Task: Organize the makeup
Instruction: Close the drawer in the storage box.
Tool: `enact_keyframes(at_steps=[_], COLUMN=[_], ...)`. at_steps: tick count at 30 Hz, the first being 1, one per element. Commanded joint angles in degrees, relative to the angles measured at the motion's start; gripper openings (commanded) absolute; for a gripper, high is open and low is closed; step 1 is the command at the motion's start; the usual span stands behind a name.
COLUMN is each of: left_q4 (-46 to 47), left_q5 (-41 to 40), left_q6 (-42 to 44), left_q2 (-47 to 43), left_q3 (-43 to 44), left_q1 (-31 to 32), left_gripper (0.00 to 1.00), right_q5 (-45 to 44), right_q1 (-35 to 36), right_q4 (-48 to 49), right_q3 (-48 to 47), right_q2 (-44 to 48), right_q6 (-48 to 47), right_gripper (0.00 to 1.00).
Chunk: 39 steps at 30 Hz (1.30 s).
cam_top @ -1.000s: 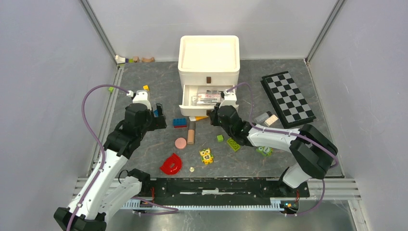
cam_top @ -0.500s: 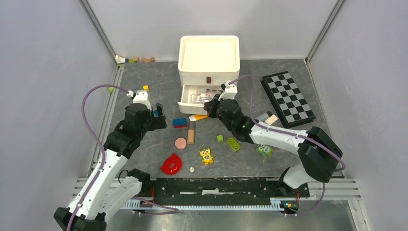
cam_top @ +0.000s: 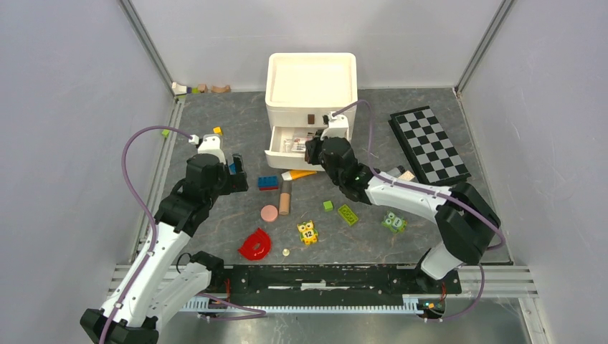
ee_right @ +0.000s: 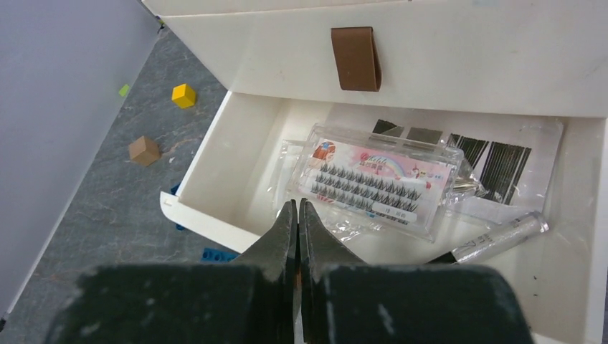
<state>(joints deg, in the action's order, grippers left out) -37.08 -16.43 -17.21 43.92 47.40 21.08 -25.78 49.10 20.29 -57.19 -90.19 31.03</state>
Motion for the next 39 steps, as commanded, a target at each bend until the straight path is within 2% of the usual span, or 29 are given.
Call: enact_keyframes(at_steps=[1, 20, 25, 35, 39], left_q4=[2.6, 2.7, 2.6, 2.6, 2.6], left_q5=[0.0, -0.1, -0.3, -0.1, -0.2], left_q6=[1.1, 1.2, 1.2, 1.3, 1.3], left_q2=[0.1, 0.7, 0.6, 0.9, 0.8], left_q3=[-0.2, -0.1, -0.1, -0.1, -0.1], left_q1=[-0.3, -0.3, -0.3, -0.3, -0.3], left_gripper=[1.00, 1.00, 1.00, 1.00, 1.00], right_q5=[-1.8, -1.4, 1.2, 13.4, 14.1], right_q1=[-1.7, -4.9, -5.4, -5.3, -5.2], right_q4=[2.1, 5.2, 5.0, 4.8, 4.5], right_q3=[-5.5, -11.9, -13.4, -6.2, -4.1], right_q2=[-2.2, -8.1, -8.7, -4.0, -3.1], right_q6=[-4.6, -18.4, -18.7, -15.4, -13.6], right_gripper=[0.00, 0.00, 0.00, 0.00, 0.00])
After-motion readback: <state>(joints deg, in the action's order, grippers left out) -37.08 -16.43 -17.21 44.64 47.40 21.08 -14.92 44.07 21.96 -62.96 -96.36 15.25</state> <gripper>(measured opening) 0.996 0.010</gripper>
